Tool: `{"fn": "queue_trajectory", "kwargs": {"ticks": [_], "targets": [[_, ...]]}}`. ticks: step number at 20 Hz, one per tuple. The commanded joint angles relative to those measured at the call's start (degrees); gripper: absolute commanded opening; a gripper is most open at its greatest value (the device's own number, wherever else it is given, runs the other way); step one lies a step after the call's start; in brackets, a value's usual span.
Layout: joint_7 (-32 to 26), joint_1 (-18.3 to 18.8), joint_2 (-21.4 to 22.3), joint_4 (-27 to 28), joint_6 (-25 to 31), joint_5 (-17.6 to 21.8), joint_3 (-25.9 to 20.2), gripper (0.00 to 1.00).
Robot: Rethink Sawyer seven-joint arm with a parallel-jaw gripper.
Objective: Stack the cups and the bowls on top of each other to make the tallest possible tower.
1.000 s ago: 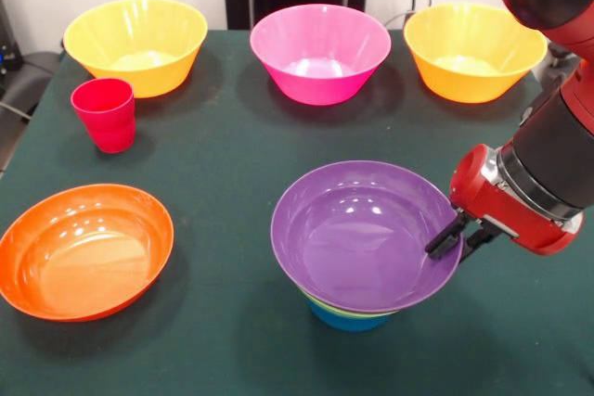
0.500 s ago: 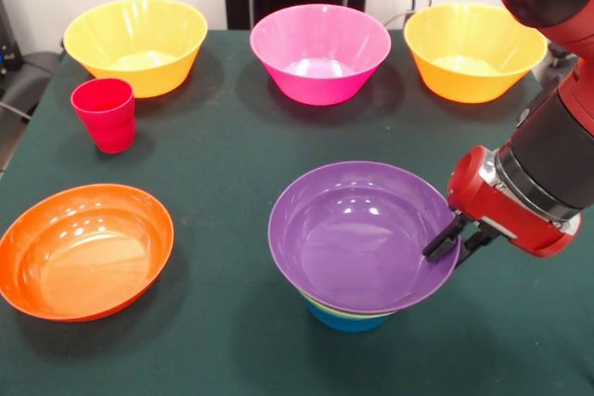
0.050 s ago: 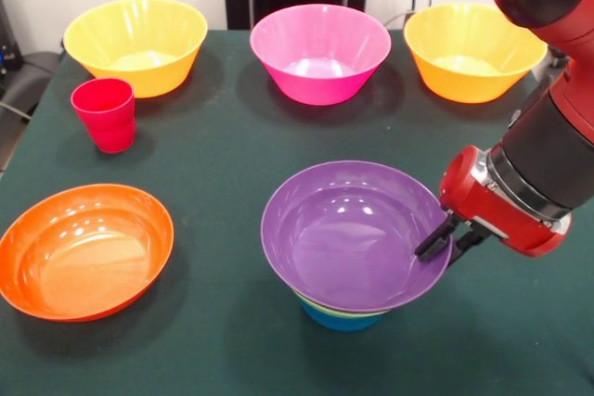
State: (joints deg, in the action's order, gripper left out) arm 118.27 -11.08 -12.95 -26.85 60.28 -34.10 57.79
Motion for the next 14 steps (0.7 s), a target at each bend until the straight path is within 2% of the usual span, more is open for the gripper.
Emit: {"fn": "queue_trajectory", "kwargs": {"ticks": [1, 9, 14], "targets": [[-1.0, -0.2, -0.3, -8.4, -3.8, 5.3, -9.2, 0.0], [-0.6, -3.2, 3.2, -15.3, -6.3, 7.8, -12.5, 0.0], [0.0, -4.0, 4.0, -17.1, -7.3, 8.5, -13.9, 0.0]]}}
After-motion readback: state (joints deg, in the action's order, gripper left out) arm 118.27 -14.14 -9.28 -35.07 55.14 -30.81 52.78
